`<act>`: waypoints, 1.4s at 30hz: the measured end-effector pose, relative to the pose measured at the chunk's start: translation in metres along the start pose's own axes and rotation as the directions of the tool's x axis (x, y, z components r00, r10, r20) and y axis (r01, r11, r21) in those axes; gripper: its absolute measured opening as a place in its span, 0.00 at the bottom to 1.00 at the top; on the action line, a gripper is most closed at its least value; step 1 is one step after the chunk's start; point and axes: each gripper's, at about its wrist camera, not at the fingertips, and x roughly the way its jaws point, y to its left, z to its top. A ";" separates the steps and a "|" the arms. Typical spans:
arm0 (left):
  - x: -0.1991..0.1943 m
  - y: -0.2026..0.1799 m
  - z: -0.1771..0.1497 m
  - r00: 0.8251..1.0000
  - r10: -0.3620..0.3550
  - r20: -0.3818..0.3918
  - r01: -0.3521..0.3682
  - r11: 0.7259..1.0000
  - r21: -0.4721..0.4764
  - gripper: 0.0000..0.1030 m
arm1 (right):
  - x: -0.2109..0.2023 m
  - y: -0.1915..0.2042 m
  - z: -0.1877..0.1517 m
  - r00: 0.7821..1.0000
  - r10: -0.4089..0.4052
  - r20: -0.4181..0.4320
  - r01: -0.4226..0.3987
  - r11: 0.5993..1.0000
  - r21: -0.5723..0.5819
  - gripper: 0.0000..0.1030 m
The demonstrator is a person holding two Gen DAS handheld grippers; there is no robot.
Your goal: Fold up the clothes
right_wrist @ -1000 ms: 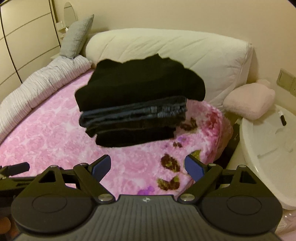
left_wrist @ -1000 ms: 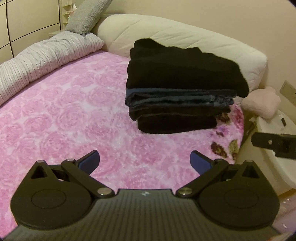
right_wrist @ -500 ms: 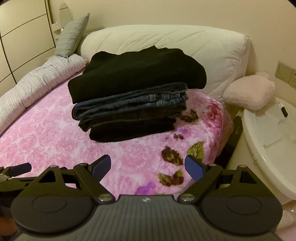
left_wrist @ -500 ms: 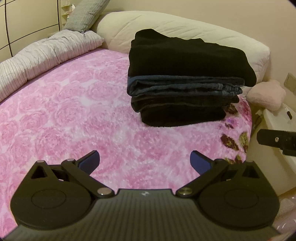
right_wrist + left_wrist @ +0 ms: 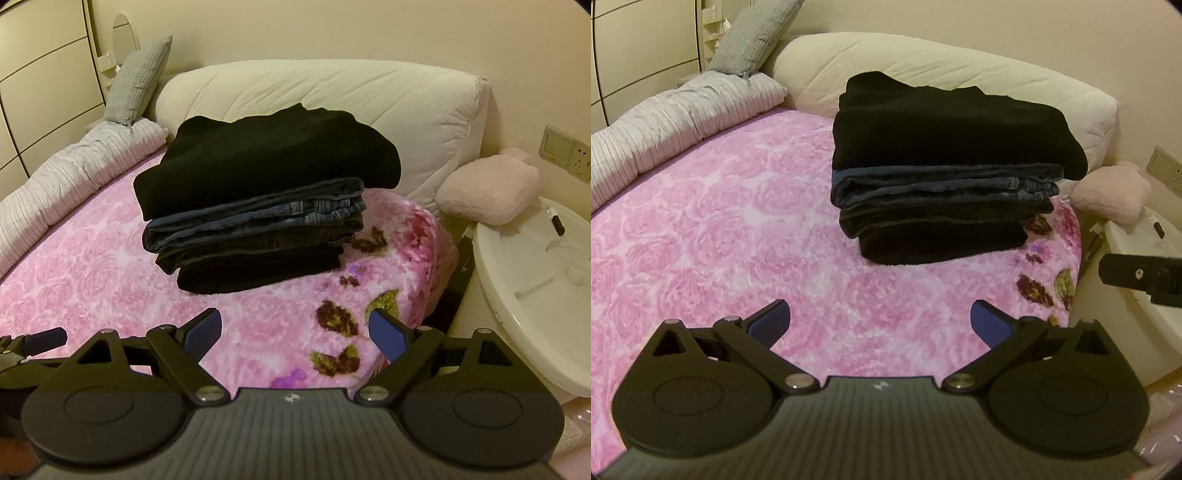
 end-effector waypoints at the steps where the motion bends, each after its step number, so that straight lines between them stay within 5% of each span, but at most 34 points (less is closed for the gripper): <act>1: -0.001 0.000 -0.001 1.000 0.002 0.002 -0.002 1.000 0.004 1.00 | -0.001 0.000 0.000 1.000 0.001 0.001 -0.001 1.000 -0.001 0.86; 42: -0.107 -0.009 -0.033 0.999 0.039 0.036 -0.039 0.999 0.020 1.00 | -0.108 0.005 -0.038 0.998 0.027 0.056 -0.026 1.000 -0.009 0.86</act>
